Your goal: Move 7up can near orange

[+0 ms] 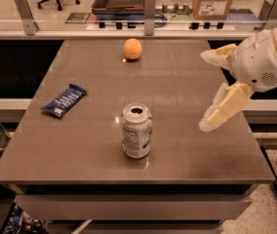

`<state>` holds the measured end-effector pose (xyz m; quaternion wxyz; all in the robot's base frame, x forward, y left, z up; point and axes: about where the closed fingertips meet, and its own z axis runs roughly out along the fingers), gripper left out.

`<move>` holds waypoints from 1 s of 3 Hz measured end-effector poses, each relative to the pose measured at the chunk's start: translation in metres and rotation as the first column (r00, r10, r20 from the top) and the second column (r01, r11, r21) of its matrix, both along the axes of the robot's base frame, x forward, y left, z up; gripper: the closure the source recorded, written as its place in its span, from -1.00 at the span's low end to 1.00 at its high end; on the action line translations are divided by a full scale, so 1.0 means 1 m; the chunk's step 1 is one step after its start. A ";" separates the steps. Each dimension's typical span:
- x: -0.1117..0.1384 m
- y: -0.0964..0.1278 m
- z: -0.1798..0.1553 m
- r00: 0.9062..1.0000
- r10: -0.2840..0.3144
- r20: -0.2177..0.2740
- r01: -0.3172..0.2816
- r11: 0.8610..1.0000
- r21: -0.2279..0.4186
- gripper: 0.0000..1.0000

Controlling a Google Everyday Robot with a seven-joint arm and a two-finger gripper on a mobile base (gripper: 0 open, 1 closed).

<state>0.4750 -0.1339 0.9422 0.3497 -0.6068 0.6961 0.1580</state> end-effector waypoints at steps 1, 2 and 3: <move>-0.003 0.028 -0.014 0.998 0.057 0.007 -0.058 0.989 0.139 -1.00; -0.009 0.048 -0.023 0.997 0.072 0.016 -0.074 0.958 0.278 -1.00; -0.017 0.069 -0.023 0.997 0.077 0.023 -0.079 0.898 0.434 -1.00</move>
Offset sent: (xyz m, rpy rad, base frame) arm -0.0167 0.0650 -0.0308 0.4985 -0.0059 0.0703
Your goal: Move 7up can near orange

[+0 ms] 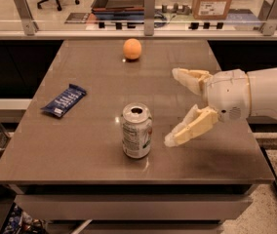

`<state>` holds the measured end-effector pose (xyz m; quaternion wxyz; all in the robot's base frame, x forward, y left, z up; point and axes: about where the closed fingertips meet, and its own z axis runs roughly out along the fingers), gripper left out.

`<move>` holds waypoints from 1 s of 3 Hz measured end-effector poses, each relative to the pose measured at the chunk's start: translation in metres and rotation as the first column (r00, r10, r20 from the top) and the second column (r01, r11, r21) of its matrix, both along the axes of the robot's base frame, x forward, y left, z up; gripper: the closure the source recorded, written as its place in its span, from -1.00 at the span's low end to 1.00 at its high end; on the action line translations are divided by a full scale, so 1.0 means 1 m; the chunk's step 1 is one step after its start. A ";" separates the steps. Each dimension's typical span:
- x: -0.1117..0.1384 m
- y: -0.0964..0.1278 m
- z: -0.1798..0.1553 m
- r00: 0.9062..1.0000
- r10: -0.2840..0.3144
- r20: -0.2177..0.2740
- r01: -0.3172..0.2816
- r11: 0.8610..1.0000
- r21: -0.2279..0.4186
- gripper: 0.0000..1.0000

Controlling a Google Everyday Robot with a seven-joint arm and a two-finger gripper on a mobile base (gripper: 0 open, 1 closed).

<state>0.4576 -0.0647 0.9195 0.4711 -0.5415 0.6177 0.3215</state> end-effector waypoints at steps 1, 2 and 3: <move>-0.012 0.025 0.009 1.000 0.017 0.010 -0.018 0.991 0.133 -1.00; -0.025 0.046 0.014 0.999 0.040 0.023 -0.044 0.975 0.216 -1.00; -0.032 0.067 0.009 0.999 0.049 0.024 -0.053 0.969 0.242 -1.00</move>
Offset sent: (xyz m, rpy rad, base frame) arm -0.0389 0.0648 0.0168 0.3227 -0.0256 0.0638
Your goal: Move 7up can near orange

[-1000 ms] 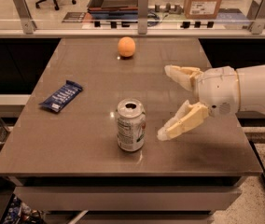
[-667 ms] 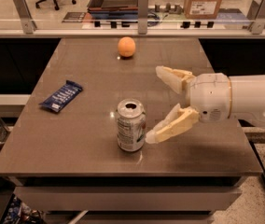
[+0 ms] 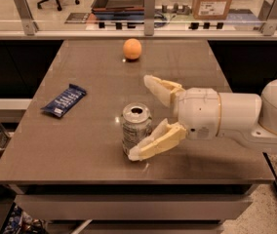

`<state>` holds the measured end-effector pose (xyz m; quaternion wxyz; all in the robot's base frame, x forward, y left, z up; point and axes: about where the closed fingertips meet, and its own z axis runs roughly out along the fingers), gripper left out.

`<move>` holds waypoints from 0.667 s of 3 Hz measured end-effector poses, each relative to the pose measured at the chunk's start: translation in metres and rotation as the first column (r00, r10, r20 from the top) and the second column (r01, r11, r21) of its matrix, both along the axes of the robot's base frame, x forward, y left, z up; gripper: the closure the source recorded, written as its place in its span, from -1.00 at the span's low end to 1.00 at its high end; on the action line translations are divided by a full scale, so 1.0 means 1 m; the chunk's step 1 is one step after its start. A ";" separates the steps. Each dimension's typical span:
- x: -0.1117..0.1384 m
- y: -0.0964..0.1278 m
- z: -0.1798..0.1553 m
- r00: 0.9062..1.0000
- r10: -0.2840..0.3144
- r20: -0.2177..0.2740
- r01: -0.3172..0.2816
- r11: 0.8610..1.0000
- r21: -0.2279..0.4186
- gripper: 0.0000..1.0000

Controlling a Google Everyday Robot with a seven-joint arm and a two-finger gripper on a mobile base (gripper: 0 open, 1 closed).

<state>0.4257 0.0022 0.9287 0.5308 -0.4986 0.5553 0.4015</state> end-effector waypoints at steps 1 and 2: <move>0.006 0.026 -0.022 0.998 -0.060 0.000 0.059 0.998 -0.033 -1.00; 0.006 0.026 -0.022 0.998 -0.059 0.000 0.059 0.998 -0.033 -1.00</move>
Offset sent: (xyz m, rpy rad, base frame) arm 0.0123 0.0295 -0.0391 -0.0587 -0.0030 -0.1130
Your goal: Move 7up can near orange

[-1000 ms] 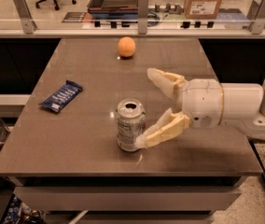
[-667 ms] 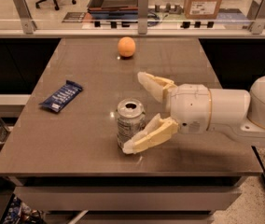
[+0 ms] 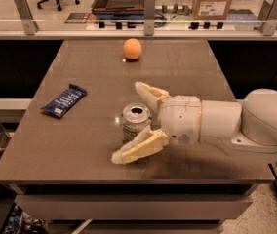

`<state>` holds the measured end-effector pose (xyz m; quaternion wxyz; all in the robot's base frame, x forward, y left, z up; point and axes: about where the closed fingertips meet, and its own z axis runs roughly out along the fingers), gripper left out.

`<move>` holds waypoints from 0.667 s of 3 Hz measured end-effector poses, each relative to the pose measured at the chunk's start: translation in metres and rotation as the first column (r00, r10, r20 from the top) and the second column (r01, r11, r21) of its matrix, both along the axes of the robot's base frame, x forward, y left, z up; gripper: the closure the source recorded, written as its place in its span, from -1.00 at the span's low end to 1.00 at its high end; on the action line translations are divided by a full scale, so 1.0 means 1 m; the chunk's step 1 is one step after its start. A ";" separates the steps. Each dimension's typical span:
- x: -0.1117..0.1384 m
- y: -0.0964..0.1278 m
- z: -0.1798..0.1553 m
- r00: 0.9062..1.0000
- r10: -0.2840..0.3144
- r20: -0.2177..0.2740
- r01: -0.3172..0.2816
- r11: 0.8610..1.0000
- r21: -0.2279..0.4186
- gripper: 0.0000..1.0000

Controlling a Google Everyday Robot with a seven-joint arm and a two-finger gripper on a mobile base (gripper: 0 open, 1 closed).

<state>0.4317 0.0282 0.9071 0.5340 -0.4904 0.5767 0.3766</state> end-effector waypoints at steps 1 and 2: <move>-0.001 0.002 0.001 1.000 0.004 0.002 -0.004 1.000 -0.002 -0.66; -0.002 0.004 0.002 1.000 0.008 0.005 -0.008 1.000 -0.004 -0.19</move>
Offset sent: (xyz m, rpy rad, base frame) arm -0.0009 0.0019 0.0009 -0.0016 -0.0020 0.0033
